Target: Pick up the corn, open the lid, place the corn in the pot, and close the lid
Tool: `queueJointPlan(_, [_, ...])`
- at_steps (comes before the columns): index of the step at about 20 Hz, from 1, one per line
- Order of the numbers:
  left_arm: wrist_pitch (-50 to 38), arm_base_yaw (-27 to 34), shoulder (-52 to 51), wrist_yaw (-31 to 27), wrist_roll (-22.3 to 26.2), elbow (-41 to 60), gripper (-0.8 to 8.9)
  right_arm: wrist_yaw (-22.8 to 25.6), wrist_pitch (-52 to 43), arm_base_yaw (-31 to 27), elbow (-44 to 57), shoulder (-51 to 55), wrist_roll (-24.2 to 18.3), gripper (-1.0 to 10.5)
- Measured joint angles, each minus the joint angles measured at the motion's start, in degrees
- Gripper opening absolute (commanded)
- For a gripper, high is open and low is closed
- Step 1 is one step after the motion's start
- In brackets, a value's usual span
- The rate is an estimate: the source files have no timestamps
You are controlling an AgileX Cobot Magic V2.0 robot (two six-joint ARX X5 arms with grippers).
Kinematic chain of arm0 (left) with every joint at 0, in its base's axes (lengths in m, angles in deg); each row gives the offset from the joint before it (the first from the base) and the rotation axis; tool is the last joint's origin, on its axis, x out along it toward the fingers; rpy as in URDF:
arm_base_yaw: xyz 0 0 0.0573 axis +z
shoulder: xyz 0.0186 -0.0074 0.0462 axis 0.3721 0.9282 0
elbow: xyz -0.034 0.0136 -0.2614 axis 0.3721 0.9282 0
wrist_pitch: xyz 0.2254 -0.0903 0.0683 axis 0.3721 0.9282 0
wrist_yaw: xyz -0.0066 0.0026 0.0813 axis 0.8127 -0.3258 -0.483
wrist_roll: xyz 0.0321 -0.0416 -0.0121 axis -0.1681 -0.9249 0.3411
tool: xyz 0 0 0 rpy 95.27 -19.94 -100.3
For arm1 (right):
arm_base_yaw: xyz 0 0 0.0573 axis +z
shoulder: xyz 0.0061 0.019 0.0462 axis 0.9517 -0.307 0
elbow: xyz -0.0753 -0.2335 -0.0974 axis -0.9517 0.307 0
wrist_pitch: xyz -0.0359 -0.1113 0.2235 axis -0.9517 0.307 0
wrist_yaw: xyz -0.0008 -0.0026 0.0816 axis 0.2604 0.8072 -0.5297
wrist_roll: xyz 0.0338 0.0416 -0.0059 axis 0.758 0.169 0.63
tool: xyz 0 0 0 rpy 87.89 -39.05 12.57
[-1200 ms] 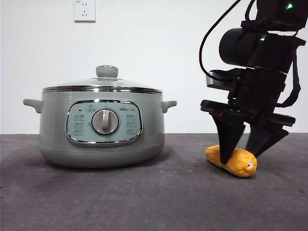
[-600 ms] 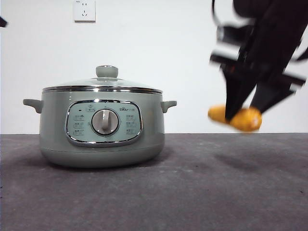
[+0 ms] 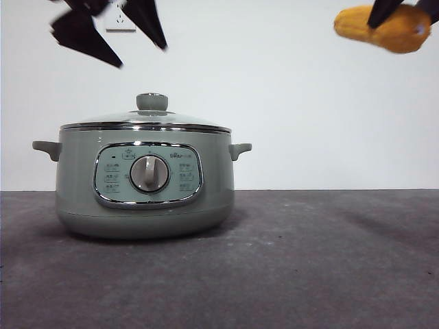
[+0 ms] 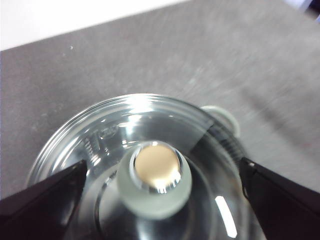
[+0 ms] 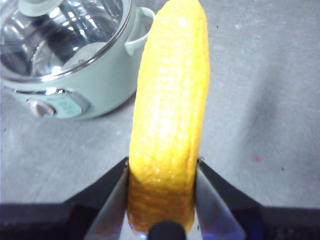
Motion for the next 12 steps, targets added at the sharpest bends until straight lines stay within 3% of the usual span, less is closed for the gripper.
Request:
queueJointPlan(8, [0.04,-2.29,8.52,-5.79,1.99,-0.46,6.65,0.00,2.27,0.00,0.00,2.43,0.00,-0.1])
queueJointPlan(11, [-0.04,-2.29,8.85,-5.79,1.95,-0.46,3.38,0.00,2.27,0.00,0.00,2.43,-0.02,-0.1])
queueJointPlan(12, [-0.20,-2.29,8.85,-5.79,1.95,-0.46,2.76,0.00,2.25,0.00,0.00,2.43,-0.04,-0.1])
